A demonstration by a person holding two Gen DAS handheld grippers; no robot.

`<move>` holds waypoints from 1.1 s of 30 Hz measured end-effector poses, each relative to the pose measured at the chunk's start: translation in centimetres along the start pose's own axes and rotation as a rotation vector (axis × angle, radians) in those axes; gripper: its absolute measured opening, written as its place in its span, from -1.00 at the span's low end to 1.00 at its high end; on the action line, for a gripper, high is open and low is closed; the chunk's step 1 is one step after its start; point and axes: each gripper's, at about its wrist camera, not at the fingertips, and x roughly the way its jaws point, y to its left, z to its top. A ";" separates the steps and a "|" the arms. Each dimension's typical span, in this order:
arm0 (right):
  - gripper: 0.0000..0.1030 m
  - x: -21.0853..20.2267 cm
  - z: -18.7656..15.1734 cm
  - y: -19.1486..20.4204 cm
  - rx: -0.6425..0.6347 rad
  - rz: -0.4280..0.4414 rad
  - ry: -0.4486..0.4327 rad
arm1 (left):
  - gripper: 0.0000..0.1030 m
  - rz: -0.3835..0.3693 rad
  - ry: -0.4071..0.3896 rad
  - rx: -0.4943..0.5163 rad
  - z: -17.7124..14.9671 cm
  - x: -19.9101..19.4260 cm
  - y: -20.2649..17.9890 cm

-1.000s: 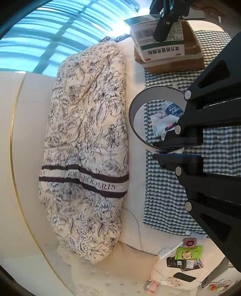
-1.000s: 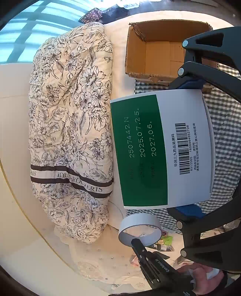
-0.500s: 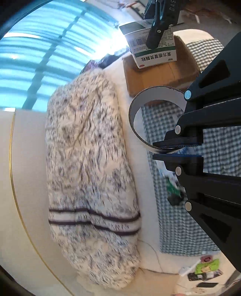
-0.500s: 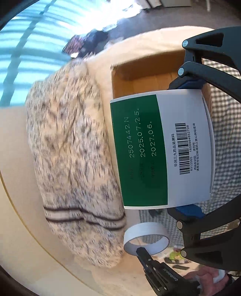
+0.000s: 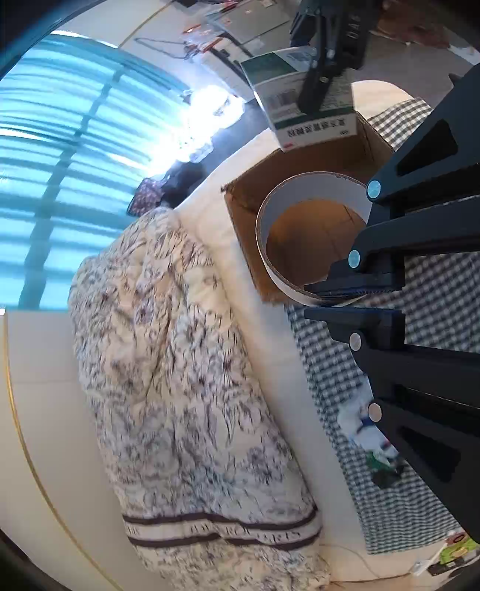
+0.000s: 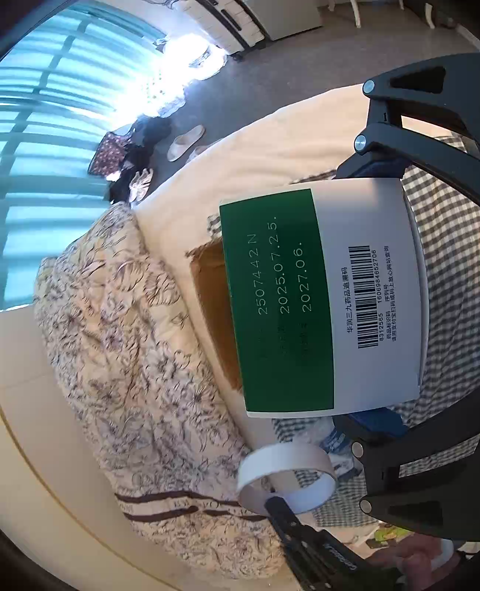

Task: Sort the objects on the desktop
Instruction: 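Carry the medicine box and tape roll with both tools over the cardboard box, then open the left tool to drop the tape roll while the right tool releases the medicine box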

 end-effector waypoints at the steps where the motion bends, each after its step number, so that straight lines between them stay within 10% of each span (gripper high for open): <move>1: 0.81 0.3 0.0 -0.1 -0.002 -0.004 0.007 | -0.90 -0.003 0.007 0.007 0.2 0.6 -0.6; 33: 0.84 11.9 -1.9 -1.6 -0.147 -0.005 0.340 | -0.85 -0.014 0.365 0.176 -0.1 16.8 -6.8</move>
